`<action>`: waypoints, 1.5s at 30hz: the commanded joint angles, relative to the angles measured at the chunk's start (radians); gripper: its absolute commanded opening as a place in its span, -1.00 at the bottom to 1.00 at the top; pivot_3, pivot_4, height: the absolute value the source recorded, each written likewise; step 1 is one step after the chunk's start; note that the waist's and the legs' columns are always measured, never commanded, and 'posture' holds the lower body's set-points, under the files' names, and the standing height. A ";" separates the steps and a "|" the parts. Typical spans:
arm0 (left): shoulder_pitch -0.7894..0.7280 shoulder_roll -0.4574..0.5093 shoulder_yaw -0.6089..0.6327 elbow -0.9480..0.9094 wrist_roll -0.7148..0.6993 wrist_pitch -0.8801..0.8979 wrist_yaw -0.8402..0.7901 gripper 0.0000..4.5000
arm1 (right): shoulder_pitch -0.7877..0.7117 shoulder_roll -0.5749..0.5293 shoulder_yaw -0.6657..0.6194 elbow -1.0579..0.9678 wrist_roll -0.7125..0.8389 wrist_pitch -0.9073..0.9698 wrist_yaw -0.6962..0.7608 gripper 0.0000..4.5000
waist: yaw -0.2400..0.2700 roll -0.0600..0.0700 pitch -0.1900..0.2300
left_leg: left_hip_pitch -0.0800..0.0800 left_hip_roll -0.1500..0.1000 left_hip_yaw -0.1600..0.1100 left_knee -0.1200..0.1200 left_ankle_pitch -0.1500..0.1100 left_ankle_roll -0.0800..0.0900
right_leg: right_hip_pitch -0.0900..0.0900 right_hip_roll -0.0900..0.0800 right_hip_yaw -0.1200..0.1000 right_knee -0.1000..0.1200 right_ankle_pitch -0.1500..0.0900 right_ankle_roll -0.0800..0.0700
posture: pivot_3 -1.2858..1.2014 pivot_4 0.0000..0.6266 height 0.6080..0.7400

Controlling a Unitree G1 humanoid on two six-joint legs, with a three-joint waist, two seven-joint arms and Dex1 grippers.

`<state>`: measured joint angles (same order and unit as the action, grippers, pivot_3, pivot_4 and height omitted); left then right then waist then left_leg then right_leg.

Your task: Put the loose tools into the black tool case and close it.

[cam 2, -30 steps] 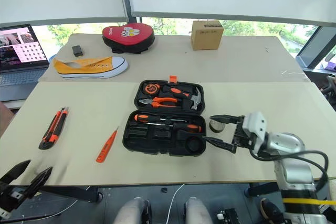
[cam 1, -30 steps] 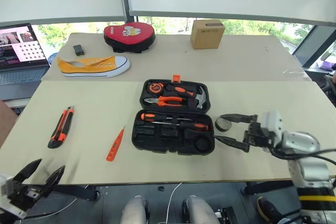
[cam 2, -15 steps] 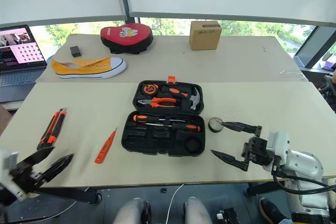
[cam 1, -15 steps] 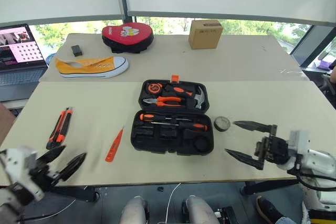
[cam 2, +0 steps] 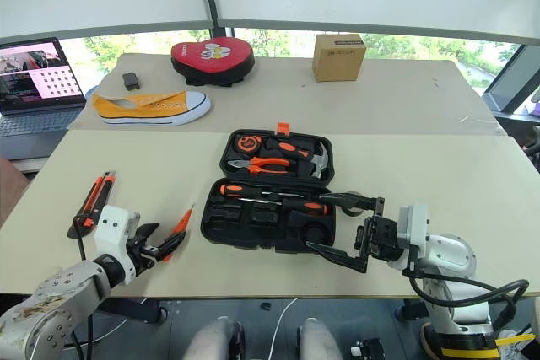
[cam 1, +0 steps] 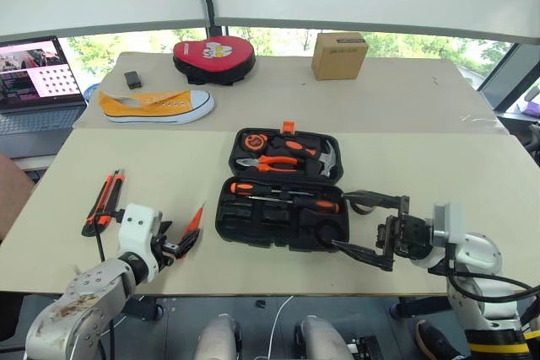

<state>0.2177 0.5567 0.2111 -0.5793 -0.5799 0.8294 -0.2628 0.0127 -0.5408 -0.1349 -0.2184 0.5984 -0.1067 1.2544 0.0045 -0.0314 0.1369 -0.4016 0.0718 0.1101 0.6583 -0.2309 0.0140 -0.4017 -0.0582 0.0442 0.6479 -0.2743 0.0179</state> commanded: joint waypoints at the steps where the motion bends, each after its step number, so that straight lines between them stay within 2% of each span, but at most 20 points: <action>1: 0.017 -0.003 -0.034 -0.002 -0.006 0.037 -0.024 -0.01 | 0.020 -0.017 -0.041 -0.031 0.010 -0.019 -0.015 1.00 | 0.000 0.001 0.000 | 0.000 0.000 0.000 0.000 0.000 0.000 | 0.000 0.000 0.000 0.000 0.000 0.000 | 0.03 -0.52 1.00; 2: 0.017 0.002 -0.029 -0.003 -0.008 0.037 -0.034 -0.24 | 0.028 -0.020 -0.048 -0.036 0.012 -0.018 -0.017 1.00 | 0.001 0.001 0.000 | 0.000 -0.001 0.000 0.000 0.000 0.000 | 0.000 -0.001 0.000 0.000 0.000 0.000 | 0.03 -0.52 1.00; 3: 0.016 0.008 -0.024 -0.002 -0.011 0.035 -0.047 -0.35 | 0.034 -0.023 -0.054 -0.039 0.013 -0.019 -0.020 1.00 | 0.001 0.001 0.000 | 0.000 -0.001 0.000 0.000 0.000 0.000 | 0.000 -0.001 0.000 0.000 0.000 0.000 | 0.03 -0.52 1.00; 5: 0.013 0.021 0.003 0.011 -0.013 0.014 -0.079 -0.72 | 0.048 -0.029 -0.065 -0.042 0.013 -0.022 -0.023 1.00 | 0.004 0.001 0.000 | 0.000 -0.001 0.000 0.000 0.000 0.000 | 0.000 -0.001 0.000 0.000 0.000 0.000 | 0.03 -0.52 1.00; 6: 0.011 0.027 0.017 0.019 -0.016 0.002 -0.100 -0.80 | 0.053 -0.031 -0.070 -0.043 0.013 -0.024 -0.024 1.00 | 0.004 0.001 0.000 | 0.000 -0.001 0.000 0.000 0.000 0.000 | 0.000 -0.001 0.000 0.000 0.000 0.000 | 0.03 -0.52 1.00; 8: 0.011 0.044 0.043 0.041 -0.014 -0.025 -0.141 -0.79 | 0.062 -0.036 -0.079 -0.046 0.013 -0.026 -0.027 1.00 | 0.003 0.001 0.000 | 0.000 -0.001 0.000 0.000 0.000 0.000 | 0.000 -0.001 0.000 0.000 0.000 0.000 | 0.03 -0.52 1.00; 10: 0.009 0.083 0.074 0.086 -0.012 -0.110 -0.254 -0.79 | 0.074 -0.043 -0.096 -0.053 0.012 -0.027 -0.036 1.00 | 0.003 0.001 0.000 | 0.000 -0.001 0.000 0.000 0.000 0.000 | 0.000 -0.001 0.000 0.000 0.000 0.000 | 0.03 -0.52 1.00; 13: -0.026 0.196 0.077 0.179 0.001 -0.328 -0.569 -0.79 | 0.098 -0.062 -0.135 -0.065 0.016 -0.022 -0.052 1.00 | 0.003 0.001 0.000 | -0.002 -0.001 0.001 0.000 0.000 0.000 | -0.002 0.000 -0.001 0.000 0.000 0.000 | 0.03 -0.52 1.00; 15: -0.072 0.249 0.065 0.238 -0.006 -0.391 -0.695 -0.79 | 0.112 -0.072 -0.158 -0.074 0.017 -0.019 -0.063 1.00 | 0.008 0.001 0.001 | -0.003 -0.001 0.003 0.000 0.000 0.000 | -0.003 0.000 -0.002 0.000 0.000 0.000 | 0.03 -0.52 1.00; 17: -0.156 0.304 0.027 0.288 -0.026 -0.397 -0.809 -0.79 | 0.126 -0.081 -0.185 -0.082 0.020 -0.013 -0.079 1.00 | 0.009 0.001 0.001 | -0.003 -0.002 0.003 0.000 0.000 0.000 | -0.002 -0.001 -0.002 -0.001 -0.001 -0.001 | 0.03 -0.52 1.00; 20: -0.372 0.356 -0.144 0.368 0.062 -0.440 -0.965 -0.79 | 0.160 -0.103 -0.221 -0.093 0.024 0.001 -0.087 1.00 | 0.014 0.001 0.001 | -0.003 -0.003 0.003 0.001 0.000 0.000 | -0.002 -0.001 -0.002 -0.001 0.000 0.000 | 0.03 -0.52 1.00; 23: -0.559 0.330 -0.293 0.449 0.163 -0.450 -1.012 -0.79 | 0.184 -0.118 -0.234 -0.103 0.035 0.018 -0.090 1.00 | 0.011 0.001 0.001 | -0.004 -0.004 0.003 0.001 0.001 0.001 | -0.001 -0.001 -0.002 -0.001 0.000 0.002 | 0.03 -0.52 1.00; 26: -0.767 0.230 -0.447 0.553 0.257 -0.429 -1.033 -0.79 | 0.206 -0.119 -0.240 -0.122 0.037 0.027 -0.105 1.00 | 0.009 0.000 0.001 | -0.005 -0.004 0.003 0.002 0.001 0.001 | -0.001 0.001 -0.001 -0.001 -0.001 0.004 | 0.03 -0.52 1.00; 29: -0.884 0.158 -0.543 0.658 0.353 -0.450 -1.037 -0.79 | 0.233 -0.105 -0.232 -0.143 0.029 0.022 -0.118 1.00 | 0.005 0.000 0.002 | -0.006 -0.004 0.001 0.003 0.001 0.002 | -0.001 0.002 -0.001 -0.001 0.000 0.005 | 0.03 -0.52 1.00; 35: -0.957 0.114 -0.629 0.759 0.460 -0.536 -1.085 -0.79 | 0.269 -0.085 -0.230 -0.168 0.022 0.012 -0.144 1.00 | -0.007 0.000 0.002 | -0.006 -0.003 0.000 0.002 0.000 0.002 | -0.002 0.004 0.001 0.000 -0.001 0.006 | 0.03 -0.52 1.00; 45: -0.957 0.109 -0.663 0.769 0.548 -0.563 -1.116 -0.79 | 0.289 -0.083 -0.231 -0.176 0.020 0.005 -0.155 1.00 | 0.003 0.000 0.002 | -0.006 -0.004 0.000 0.003 0.001 0.002 | -0.001 0.003 0.001 0.000 -0.001 0.006 | 0.03 -0.52 1.00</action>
<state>-0.7468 0.6512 -0.4239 0.2062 -0.0643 0.2734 -1.3516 0.2989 -0.6261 -0.3456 -0.3634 0.6108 -0.0811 1.1057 0.0080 -0.0314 0.1389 -0.4073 0.0679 0.1102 0.6611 -0.2304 0.0161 -0.4029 -0.0553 0.0451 0.6477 -0.2753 0.0241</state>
